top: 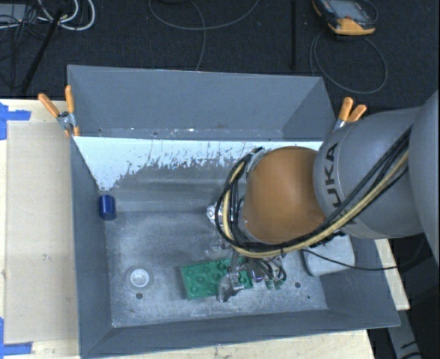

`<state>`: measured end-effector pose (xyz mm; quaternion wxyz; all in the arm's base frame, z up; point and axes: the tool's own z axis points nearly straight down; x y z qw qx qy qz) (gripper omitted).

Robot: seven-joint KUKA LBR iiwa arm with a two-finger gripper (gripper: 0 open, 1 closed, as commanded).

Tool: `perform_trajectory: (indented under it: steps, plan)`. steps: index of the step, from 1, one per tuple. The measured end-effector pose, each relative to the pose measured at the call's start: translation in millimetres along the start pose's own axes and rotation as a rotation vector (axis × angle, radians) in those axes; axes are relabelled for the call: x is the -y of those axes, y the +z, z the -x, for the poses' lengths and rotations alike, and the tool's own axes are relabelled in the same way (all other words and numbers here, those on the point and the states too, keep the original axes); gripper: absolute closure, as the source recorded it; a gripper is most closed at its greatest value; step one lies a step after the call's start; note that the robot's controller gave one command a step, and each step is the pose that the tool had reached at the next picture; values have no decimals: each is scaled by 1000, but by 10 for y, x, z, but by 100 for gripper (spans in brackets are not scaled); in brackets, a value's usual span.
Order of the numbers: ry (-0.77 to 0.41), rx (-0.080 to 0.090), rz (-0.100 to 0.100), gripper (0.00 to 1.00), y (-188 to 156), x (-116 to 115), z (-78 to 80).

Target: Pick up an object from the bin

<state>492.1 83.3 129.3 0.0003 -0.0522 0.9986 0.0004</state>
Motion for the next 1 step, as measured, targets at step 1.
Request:
perform_trajectory:
  steps: [1]
  plan:
    - [3, 5, 0, 100, -688, -1, 13]
